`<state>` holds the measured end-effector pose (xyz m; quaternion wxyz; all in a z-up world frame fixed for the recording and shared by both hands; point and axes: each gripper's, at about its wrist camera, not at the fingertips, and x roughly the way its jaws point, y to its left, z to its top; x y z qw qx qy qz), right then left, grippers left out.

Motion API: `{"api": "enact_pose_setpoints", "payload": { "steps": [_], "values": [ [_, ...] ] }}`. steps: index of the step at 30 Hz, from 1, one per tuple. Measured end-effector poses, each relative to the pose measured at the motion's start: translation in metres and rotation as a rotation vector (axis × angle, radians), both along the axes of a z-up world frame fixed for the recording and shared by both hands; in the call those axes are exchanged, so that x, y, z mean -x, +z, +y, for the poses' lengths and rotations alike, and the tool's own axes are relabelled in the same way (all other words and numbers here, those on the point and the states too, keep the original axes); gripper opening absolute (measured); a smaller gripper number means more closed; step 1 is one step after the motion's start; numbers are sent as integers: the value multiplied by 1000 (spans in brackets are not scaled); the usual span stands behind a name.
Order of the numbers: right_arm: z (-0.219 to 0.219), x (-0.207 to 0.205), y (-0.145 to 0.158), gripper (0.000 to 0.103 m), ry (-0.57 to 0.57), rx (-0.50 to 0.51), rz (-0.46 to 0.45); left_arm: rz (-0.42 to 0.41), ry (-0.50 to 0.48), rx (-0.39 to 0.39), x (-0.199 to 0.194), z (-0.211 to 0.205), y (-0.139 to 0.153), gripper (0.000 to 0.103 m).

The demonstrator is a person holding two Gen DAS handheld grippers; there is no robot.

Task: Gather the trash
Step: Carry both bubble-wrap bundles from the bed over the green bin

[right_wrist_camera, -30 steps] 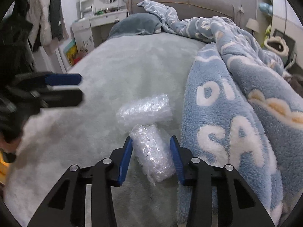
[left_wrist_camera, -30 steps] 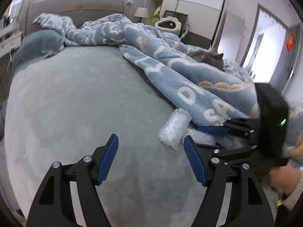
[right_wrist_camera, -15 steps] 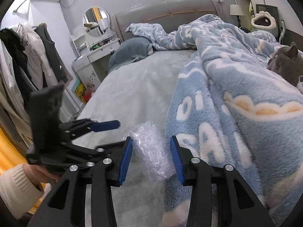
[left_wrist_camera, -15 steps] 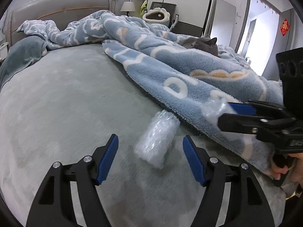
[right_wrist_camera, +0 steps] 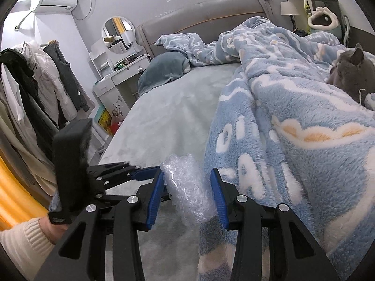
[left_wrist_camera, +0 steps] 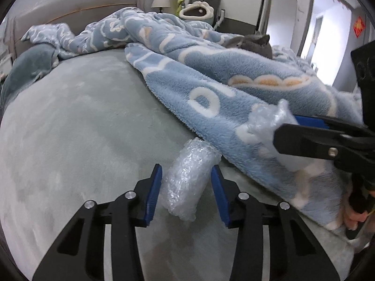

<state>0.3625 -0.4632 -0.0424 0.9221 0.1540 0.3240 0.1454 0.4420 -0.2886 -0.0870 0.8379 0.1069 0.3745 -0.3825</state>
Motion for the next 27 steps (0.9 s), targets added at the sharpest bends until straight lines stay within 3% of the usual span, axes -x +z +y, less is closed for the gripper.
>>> {"api": "enact_pose_setpoints", "payload": {
  "steps": [11,16,27],
  "values": [
    [17,11,12,41,48,37,-7,15,174,20,39,47,16,45],
    [29,18,13,41,78,63,-3,3,256,-40,65,68,21,46],
    [68,33,21,41,154,141,-9,-7,344,-69,133,121,29,46]
  ]
}}
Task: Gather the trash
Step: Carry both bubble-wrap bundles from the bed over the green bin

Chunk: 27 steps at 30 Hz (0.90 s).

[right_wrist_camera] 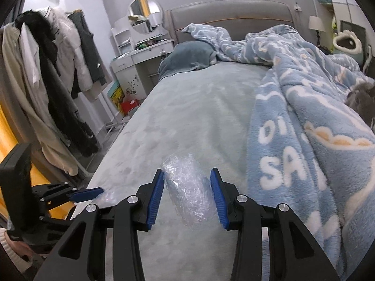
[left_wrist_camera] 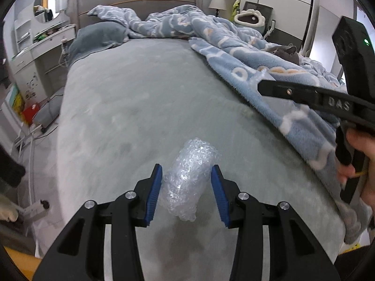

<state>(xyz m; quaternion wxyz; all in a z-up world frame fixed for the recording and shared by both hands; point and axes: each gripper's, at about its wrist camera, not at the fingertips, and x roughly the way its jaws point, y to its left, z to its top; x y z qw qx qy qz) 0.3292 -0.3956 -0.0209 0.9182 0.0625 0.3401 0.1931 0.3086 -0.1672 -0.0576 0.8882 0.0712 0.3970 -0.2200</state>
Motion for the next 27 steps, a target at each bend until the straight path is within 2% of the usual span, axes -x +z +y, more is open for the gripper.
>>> {"api": "enact_pose_setpoints", "payload": {
  "steps": [11,22,27],
  "values": [
    [47,27,21,42,75,35,-27,-6,173,22,55,95,13,46],
    [99,51,22,42,74,-13,-9,-71,291,-39,103,186,7,47],
    [136,65,19,42,103,-53,0,-19,333,-109,104,219,-6,47]
  ]
}}
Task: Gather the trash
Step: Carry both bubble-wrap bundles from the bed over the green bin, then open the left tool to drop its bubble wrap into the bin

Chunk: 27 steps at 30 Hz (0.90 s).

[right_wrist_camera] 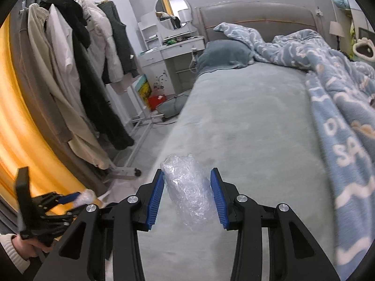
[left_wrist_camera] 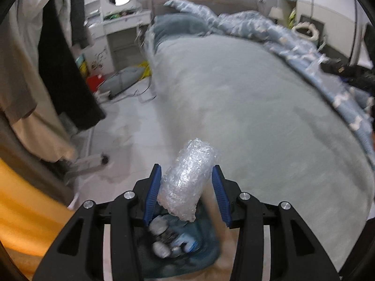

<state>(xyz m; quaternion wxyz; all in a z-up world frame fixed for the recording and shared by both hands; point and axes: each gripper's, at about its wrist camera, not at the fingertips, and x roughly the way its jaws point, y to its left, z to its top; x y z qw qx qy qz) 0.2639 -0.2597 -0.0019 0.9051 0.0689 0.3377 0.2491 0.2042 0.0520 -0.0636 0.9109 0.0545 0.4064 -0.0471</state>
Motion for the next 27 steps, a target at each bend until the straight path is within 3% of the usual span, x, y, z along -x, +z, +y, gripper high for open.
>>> {"api": "enact_pose_setpoints", "payload": {
  "steps": [6,12,27],
  "values": [
    [59,16,-7,42,69,-2,19,91,28,-31,-3,37,-25,47],
    [111,26,-18,42,136,3,55,245,86,24,-10,73,-58,47],
    [190,16,-51,42,260,47,103,415,133,70,-6,109,-112,47]
  ]
}}
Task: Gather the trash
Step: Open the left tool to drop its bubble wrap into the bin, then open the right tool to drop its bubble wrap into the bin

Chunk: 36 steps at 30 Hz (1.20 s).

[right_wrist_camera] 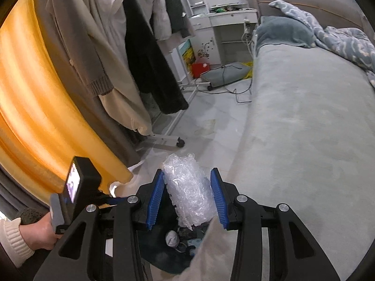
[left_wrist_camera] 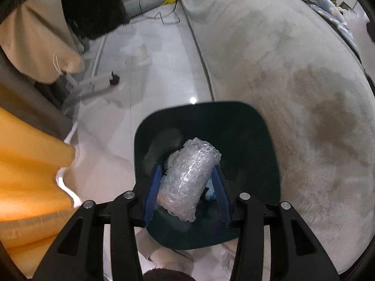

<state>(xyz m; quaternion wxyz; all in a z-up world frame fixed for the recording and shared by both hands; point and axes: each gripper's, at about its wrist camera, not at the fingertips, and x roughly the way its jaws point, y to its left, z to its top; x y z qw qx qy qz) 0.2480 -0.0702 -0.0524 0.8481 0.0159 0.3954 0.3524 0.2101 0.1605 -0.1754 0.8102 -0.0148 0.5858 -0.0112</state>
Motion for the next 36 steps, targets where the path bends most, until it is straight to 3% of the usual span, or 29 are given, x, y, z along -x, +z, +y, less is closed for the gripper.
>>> {"api": "enact_pose_setpoints", "payload": {
  "steps": [12,14,18,27,36],
  "values": [
    [55,-10,-26,42,96,25,44,164,37,129,5,21,-48,50],
    [61,-11,-31,42,103,41,51,181,40,129,6,21,-54,65],
    [70,-14,-42,42,112,74,69,179,41,126,7,27,-55,72],
    [85,-21,-68,42,103,134,113,71,60,131,13,51,-21,79],
    [107,-22,-104,42,117,209,165,-121,83,130,21,71,35,79]
  ]
}}
